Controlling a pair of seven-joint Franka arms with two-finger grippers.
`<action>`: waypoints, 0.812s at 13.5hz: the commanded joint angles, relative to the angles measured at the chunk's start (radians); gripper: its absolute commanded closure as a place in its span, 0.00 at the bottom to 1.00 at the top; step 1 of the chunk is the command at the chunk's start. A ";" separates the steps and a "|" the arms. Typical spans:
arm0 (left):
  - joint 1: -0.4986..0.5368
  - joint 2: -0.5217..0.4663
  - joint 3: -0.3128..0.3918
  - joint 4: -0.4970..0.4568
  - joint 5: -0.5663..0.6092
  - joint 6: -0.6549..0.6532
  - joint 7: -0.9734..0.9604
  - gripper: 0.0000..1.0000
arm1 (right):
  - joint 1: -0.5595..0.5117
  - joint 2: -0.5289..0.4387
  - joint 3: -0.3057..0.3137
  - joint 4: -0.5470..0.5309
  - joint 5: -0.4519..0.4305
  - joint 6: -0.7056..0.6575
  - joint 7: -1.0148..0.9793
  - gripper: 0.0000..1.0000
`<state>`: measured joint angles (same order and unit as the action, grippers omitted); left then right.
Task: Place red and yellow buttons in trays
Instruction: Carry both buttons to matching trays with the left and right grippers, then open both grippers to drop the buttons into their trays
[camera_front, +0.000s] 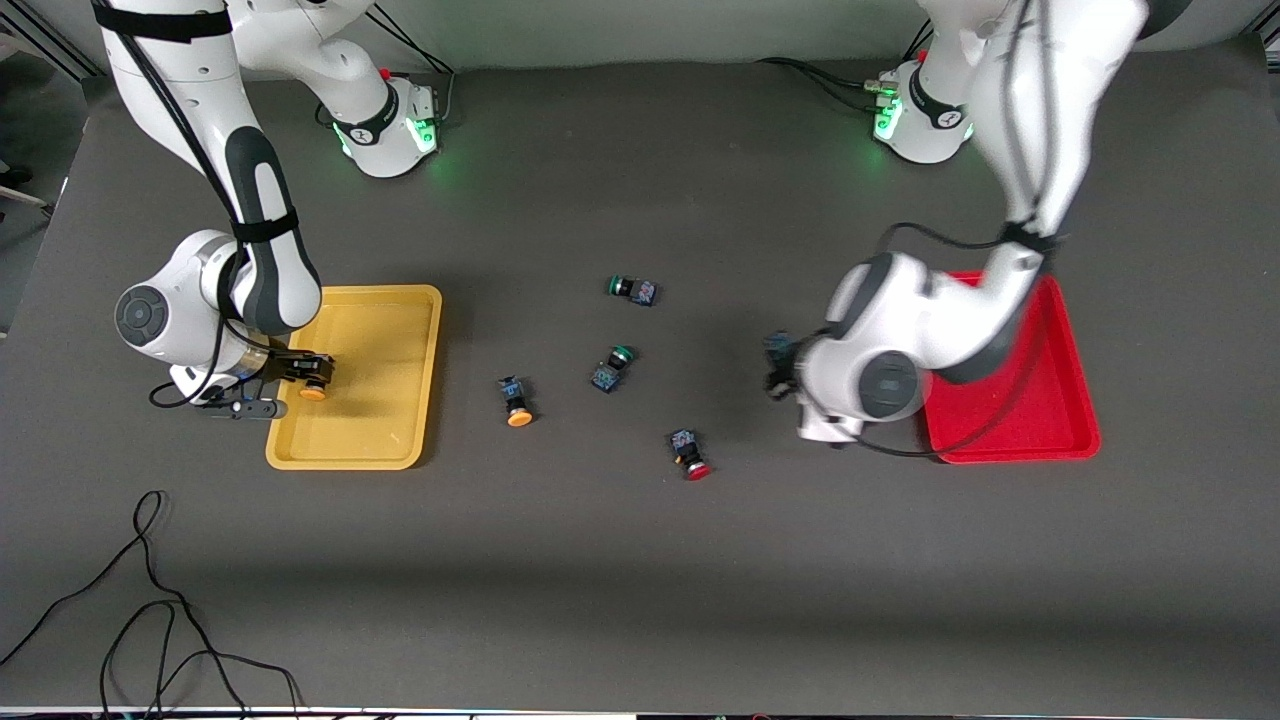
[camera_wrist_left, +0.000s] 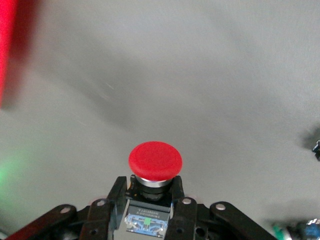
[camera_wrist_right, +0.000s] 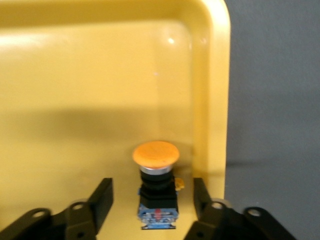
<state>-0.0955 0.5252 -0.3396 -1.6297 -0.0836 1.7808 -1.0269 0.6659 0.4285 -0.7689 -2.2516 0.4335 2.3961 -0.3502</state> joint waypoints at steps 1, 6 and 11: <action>0.113 -0.137 -0.004 -0.085 0.050 -0.055 0.270 1.00 | 0.011 -0.046 -0.018 0.094 0.013 -0.185 0.006 0.00; 0.281 -0.257 -0.004 -0.274 0.204 0.063 0.622 1.00 | 0.162 -0.172 -0.044 0.276 -0.196 -0.460 0.295 0.00; 0.384 -0.326 -0.004 -0.618 0.248 0.426 0.702 1.00 | 0.371 -0.128 -0.032 0.296 -0.099 -0.361 0.528 0.00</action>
<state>0.2548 0.2903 -0.3351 -2.0465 0.1508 2.0422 -0.3614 0.9435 0.2535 -0.7948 -1.9648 0.2925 1.9777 0.0702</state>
